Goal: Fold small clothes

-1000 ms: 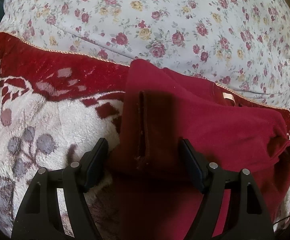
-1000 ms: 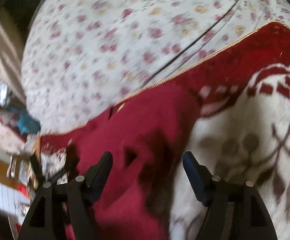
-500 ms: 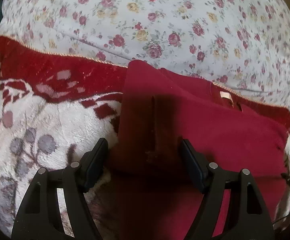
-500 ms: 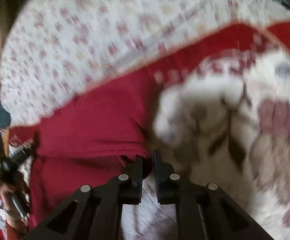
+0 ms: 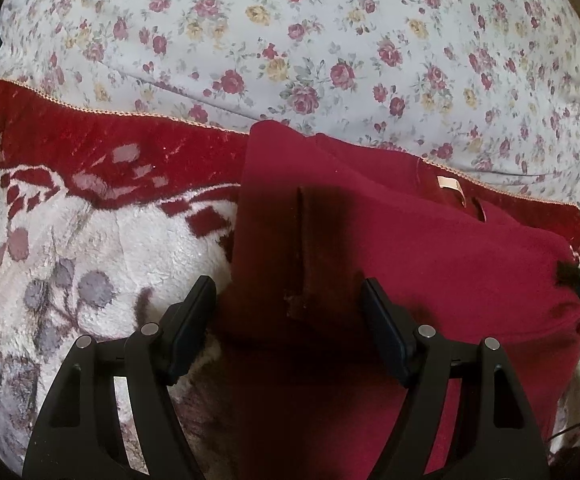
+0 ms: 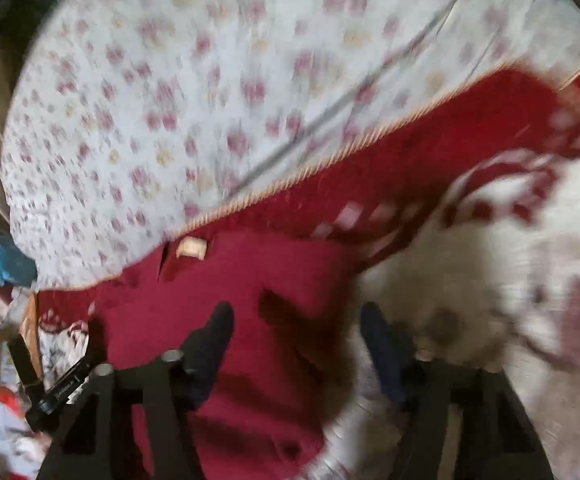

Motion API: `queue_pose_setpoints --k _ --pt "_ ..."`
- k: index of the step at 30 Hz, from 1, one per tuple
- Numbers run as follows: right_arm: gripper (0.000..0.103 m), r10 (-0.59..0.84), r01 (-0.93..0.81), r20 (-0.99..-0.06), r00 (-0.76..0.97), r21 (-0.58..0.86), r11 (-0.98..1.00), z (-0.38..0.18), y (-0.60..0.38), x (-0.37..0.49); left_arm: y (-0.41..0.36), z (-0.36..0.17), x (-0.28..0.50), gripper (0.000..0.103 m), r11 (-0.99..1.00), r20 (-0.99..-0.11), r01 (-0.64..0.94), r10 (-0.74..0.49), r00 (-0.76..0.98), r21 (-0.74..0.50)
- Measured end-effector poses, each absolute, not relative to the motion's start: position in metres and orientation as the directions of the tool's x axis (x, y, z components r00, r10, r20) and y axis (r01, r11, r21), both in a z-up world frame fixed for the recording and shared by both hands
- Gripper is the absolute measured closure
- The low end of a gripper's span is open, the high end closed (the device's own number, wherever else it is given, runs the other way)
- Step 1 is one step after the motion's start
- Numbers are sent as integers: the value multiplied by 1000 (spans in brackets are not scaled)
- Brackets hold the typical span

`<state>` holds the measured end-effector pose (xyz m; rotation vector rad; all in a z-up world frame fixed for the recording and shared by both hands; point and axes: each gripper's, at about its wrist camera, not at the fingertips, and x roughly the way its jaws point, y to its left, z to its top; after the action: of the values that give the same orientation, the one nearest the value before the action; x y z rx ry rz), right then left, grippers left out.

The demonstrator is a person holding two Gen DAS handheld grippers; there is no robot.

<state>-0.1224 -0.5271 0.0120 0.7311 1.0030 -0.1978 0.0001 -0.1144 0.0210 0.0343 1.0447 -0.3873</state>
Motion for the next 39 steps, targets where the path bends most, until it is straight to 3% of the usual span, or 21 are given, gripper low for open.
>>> queue_pose_setpoints --k 1,5,12,18,20,23,28,29,30,32,34,36,38,39 --pt "81 160 473 -821 549 462 750 8 -531 -118 -114 21 1 28 931 -848 327 -300 438 -160" --pt "88 -3 510 -823 568 349 786 8 -548 -116 -115 24 1 28 926 -836 332 -323 443 -181" --pt "88 43 526 -821 570 404 748 10 -554 -122 -118 23 0 28 925 -841 352 -303 449 -146" --pt "77 103 426 -765 636 459 779 53 -520 -149 -115 22 1 28 927 -841 336 -311 442 -167" --pt "77 108 370 -814 571 373 851 47 -494 -146 -113 24 -1 28 928 -839 331 -313 445 -171" --pt "77 7 361 -907 422 175 916 23 -473 -159 -106 33 -5 28 925 -825 326 -335 456 -195" --pt "77 141 421 -850 507 388 820 30 -506 -195 -103 48 -10 28 915 -794 339 -368 484 -218" --pt "76 133 428 -826 548 414 804 37 -513 -195 -104 49 -11 28 914 -791 342 -372 485 -221" --pt "67 108 445 -811 575 421 791 43 -517 -193 -105 49 -12 28 912 -791 345 -375 484 -221" --pt "25 39 488 -782 622 426 762 48 -530 -184 -107 49 -13 28 911 -792 352 -372 483 -214" --pt "23 21 512 -781 625 429 744 42 -539 -168 -111 48 -14 28 906 -793 368 -378 478 -210" --pt "28 72 507 -789 610 459 730 27 -546 -149 -117 48 -16 28 898 -792 388 -388 471 -209" --pt "82 95 506 -820 564 434 746 9 -551 -133 -122 48 -20 28 888 -794 415 -393 464 -198" --pt "83 54 513 -827 559 396 762 8 -555 -128 -124 48 -21 28 885 -794 424 -393 464 -191"
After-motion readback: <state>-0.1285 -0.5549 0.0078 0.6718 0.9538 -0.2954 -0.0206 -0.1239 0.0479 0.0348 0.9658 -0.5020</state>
